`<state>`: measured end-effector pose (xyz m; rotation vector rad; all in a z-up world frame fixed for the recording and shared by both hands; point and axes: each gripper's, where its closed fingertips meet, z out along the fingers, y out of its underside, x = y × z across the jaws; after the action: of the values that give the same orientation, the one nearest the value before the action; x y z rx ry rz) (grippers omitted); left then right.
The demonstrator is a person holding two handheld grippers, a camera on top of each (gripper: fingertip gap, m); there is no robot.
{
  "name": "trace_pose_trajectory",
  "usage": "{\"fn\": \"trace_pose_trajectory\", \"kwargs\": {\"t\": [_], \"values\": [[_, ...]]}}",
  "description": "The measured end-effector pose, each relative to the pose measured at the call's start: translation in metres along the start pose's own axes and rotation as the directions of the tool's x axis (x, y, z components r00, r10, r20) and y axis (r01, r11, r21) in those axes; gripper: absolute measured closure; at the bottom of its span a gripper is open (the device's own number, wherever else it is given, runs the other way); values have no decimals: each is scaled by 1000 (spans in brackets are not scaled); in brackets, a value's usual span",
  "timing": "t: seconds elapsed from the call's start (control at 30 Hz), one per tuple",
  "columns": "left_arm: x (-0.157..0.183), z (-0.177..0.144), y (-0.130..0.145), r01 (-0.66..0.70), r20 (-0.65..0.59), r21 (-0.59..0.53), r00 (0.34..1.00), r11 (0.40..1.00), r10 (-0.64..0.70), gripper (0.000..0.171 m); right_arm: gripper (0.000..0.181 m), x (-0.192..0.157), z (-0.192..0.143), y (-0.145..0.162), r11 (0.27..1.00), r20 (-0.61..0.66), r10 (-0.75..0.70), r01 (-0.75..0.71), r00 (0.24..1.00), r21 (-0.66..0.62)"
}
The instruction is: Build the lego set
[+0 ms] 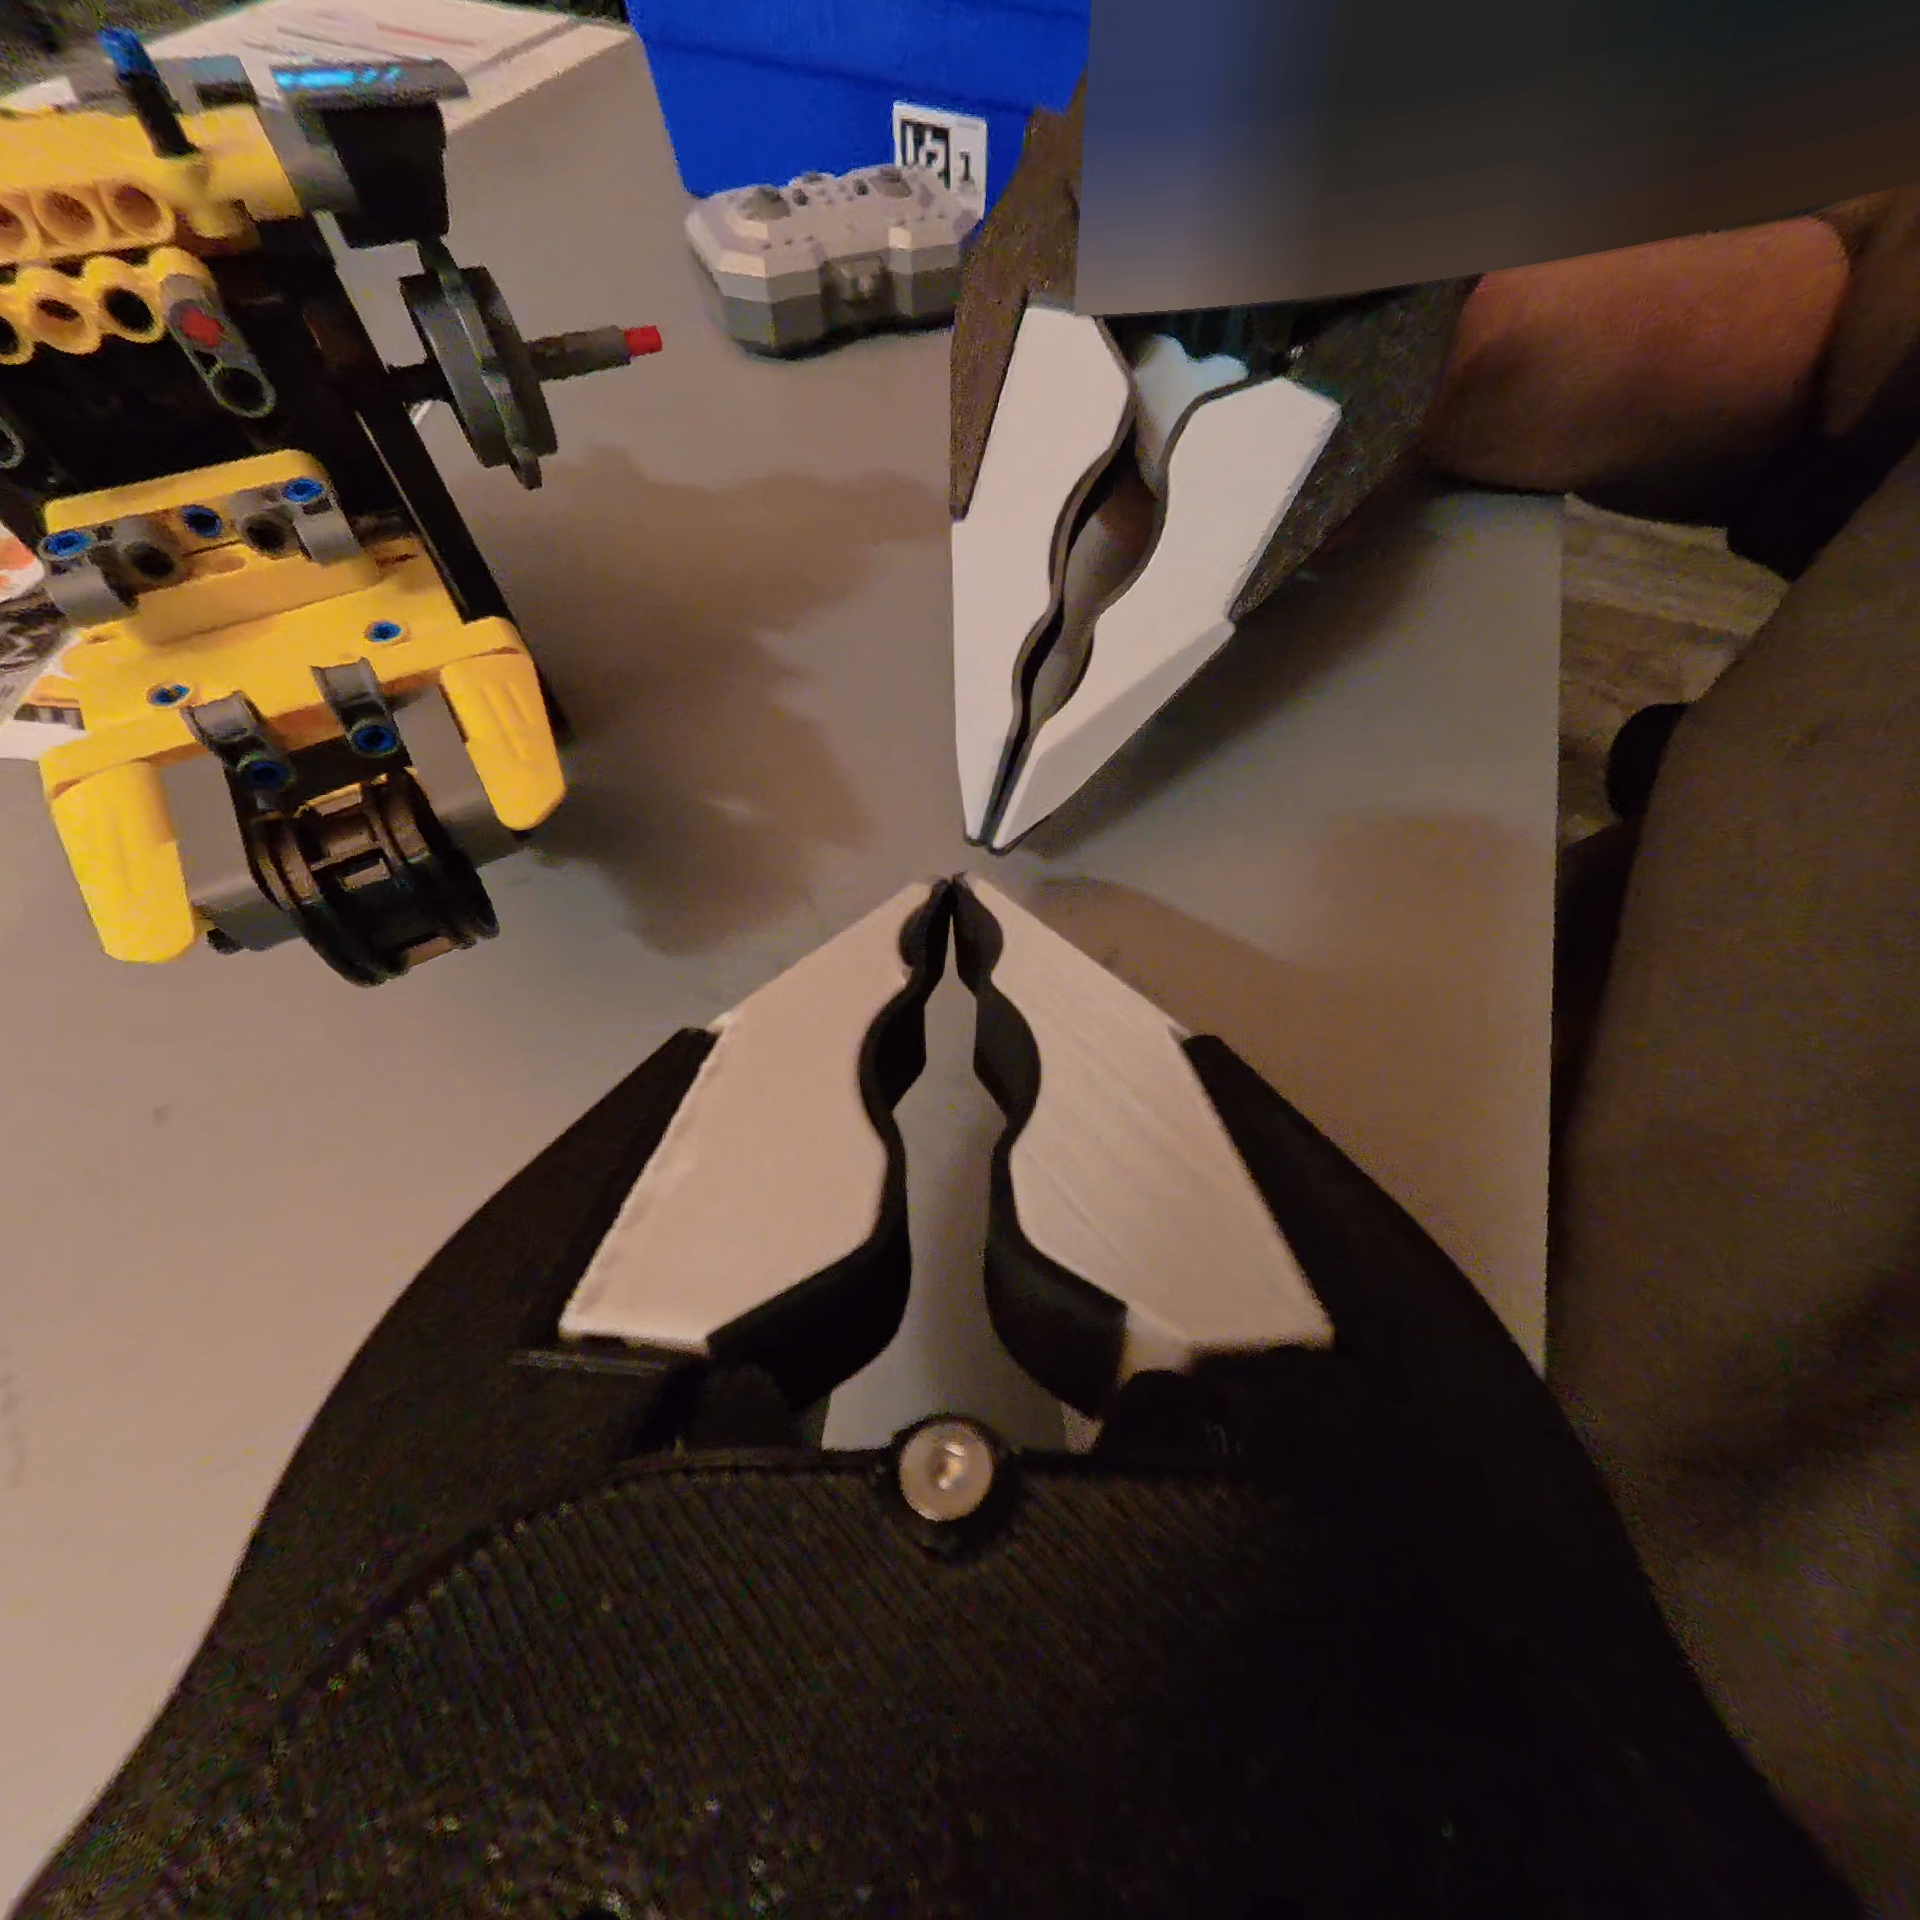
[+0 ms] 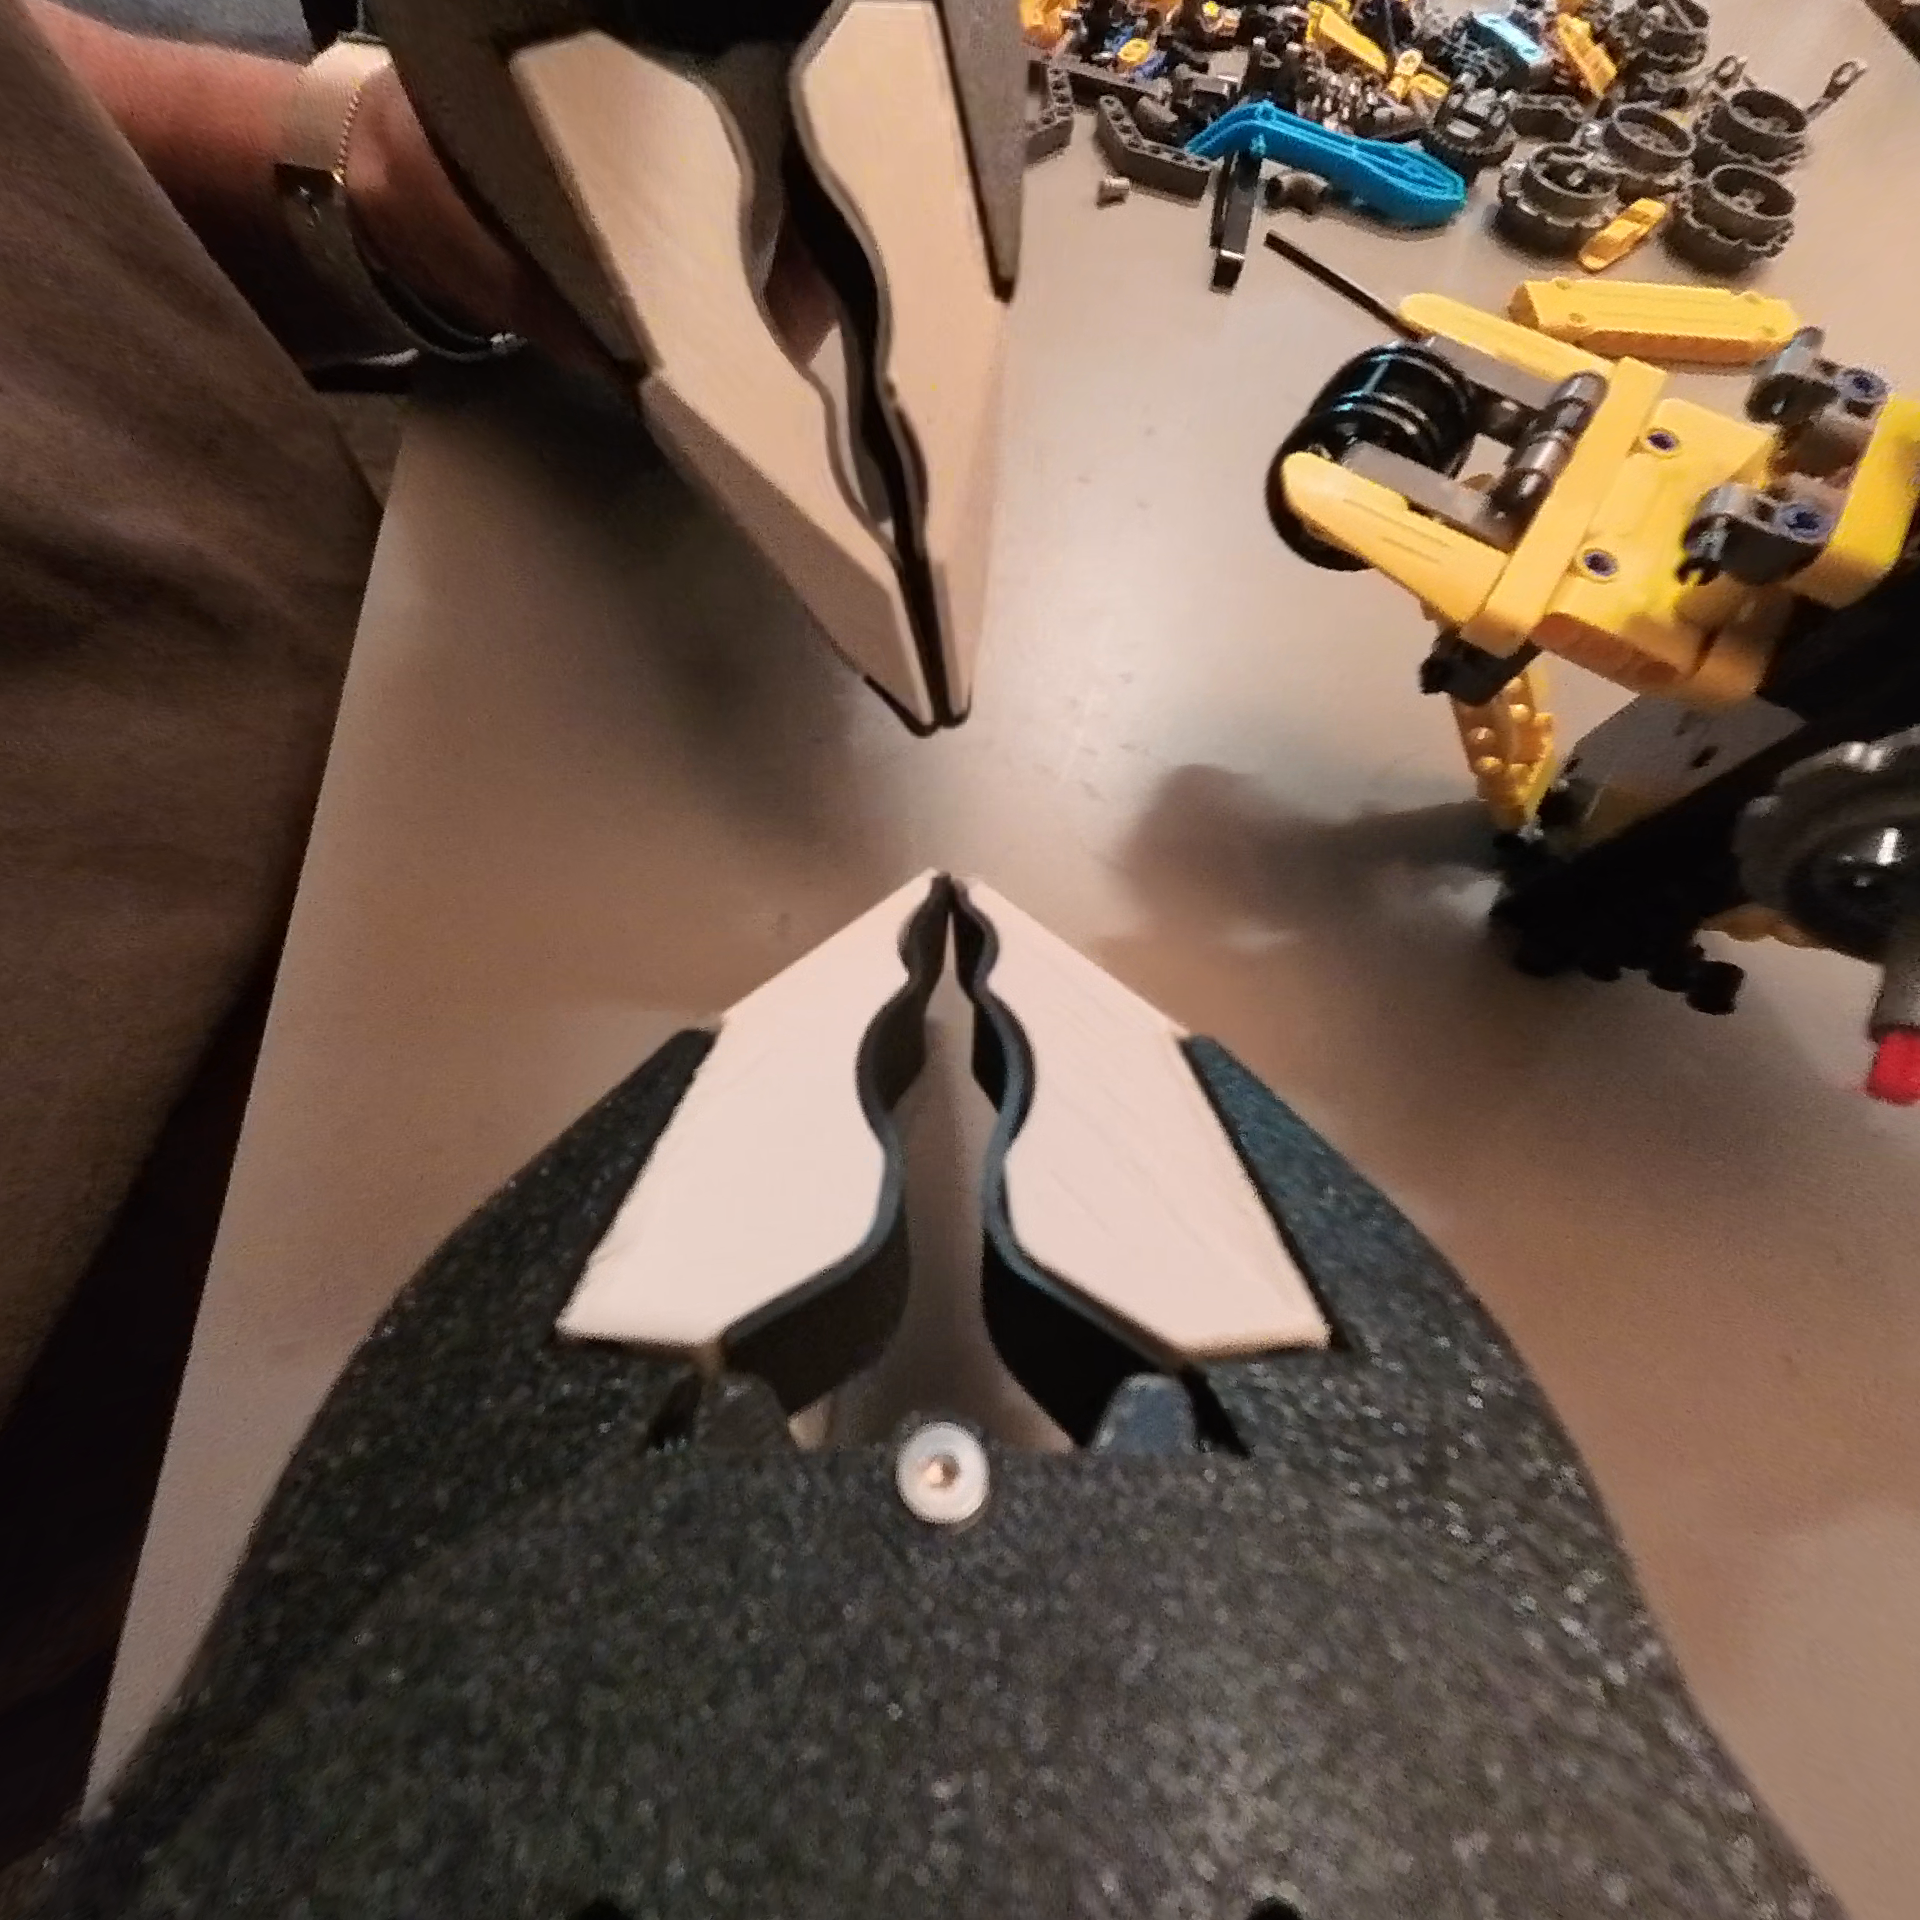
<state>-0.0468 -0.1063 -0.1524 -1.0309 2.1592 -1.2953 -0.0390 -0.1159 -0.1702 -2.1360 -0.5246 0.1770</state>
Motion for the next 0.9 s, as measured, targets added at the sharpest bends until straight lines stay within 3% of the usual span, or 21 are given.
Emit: {"fn": "trace_pose_trajectory", "kwargs": {"t": [0.07,0.1,0.27,0.3,0.33,0.37,0.43,0.47,0.53,0.57,0.63,0.7,0.8,0.83,0.9], "values": [[0,4,5,-14,16,-38,1000,999,15,171,173,2,0,-1,1000,-16,2,-2,1000,2],[-1,6,6,-21,30,-52,999,998,22,163,176,2,0,-1,1000,-10,4,-4,1000,5],[0,8,9,-41,33,-75,999,996,44,171,181,1,1,-1,1000,-9,2,-2,1000,2],[-1,8,10,-36,36,-78,999,996,39,171,173,2,1,0,1000,-13,2,-2,1000,-1],[-3,8,9,-28,50,-77,998,997,31,156,171,1,1,1,1000,-12,3,-3,1000,-7],[-4,8,10,-20,47,-78,999,997,23,146,181,0,1,1,1000,-4,0,0,1000,-9],[-2,7,8,-20,32,-64,999,998,22,171,177,2,1,0,1000,-16,2,-2,1000,-2],[-1,5,6,-24,31,-53,999,998,26,171,169,3,1,0,1000,-18,8,-8,1000,-3],[-2,6,7,-23,39,-56,999,998,26,171,181,1,0,-1,1000,-3,6,-6,1000,3],[-3,6,7,-21,42,-61,999,998,24,161,179,1,0,-1,1000,-9,7,-7,1000,7],[-2,7,8,-23,37,-70,999,997,26,171,181,-1,-1,-3,1000,7,7,-7,1000,18],[0,7,9,-31,30,-75,999,997,33,171,174,-1,-1,-5,999,9,10,-11,1000,30],[1,7,9,-31,23,-73,999,997,32,162,181,-1,0,-2,1000,5,5,-5,1000,12],[0,7,9,-27,26,-74,999,997,29,171,181,-1,0,-2,1000,4,0,0,1000,11],[-1,8,9,-25,32,-75,999,997,27,171,180,-1,1,-1,1000,1,0,0,1000,5]]}}
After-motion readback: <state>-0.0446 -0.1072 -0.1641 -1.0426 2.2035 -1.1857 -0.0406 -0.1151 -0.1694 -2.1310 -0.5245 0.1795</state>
